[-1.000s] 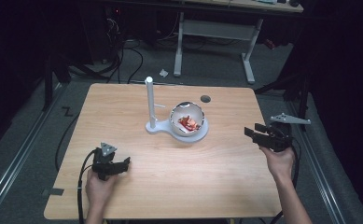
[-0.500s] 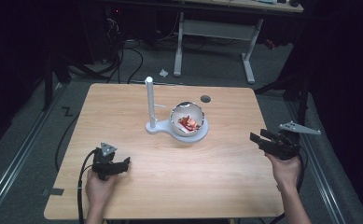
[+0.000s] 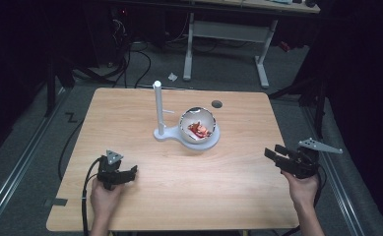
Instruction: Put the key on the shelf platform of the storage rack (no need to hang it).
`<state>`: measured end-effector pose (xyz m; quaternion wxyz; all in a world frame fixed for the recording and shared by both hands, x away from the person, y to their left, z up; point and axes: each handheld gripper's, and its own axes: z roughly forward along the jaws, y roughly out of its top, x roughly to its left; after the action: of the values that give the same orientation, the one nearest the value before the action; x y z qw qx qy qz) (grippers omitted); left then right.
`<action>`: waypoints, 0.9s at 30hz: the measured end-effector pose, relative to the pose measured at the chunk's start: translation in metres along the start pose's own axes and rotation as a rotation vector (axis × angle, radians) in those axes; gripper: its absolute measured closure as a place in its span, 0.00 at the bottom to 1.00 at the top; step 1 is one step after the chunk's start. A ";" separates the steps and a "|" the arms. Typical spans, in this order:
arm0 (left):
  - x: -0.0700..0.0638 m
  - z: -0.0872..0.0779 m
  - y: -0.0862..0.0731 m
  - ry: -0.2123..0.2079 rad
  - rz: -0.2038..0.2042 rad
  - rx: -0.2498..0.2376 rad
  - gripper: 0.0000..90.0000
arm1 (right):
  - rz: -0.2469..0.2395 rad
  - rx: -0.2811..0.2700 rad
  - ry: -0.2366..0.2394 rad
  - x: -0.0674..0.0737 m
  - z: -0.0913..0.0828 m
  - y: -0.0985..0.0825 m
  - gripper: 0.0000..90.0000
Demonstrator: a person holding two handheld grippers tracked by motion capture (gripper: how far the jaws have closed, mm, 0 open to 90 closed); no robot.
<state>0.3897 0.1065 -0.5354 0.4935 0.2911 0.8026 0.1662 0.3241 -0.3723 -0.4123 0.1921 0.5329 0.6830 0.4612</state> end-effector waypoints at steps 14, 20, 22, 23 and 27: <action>0.000 0.000 0.000 0.000 0.001 0.000 0.23 | -0.041 0.014 0.025 0.015 0.015 -0.013 0.48; 0.000 0.000 0.000 0.001 0.001 -0.001 0.23 | -0.067 0.022 0.021 0.023 0.027 -0.021 0.46; 0.000 0.000 0.000 -0.001 0.001 0.001 0.23 | -0.078 0.017 0.029 0.025 0.030 -0.023 0.45; 0.000 0.000 0.000 0.001 0.000 0.000 0.23 | -0.077 0.017 0.038 0.026 0.032 -0.023 0.44; 0.000 0.000 0.000 0.001 0.000 0.000 0.23 | -0.080 0.001 0.062 0.030 0.036 -0.024 0.42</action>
<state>0.3897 0.1065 -0.5354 0.4932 0.2911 0.8027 0.1664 0.3272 -0.3303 -0.4434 0.1888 0.4906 0.7097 0.4690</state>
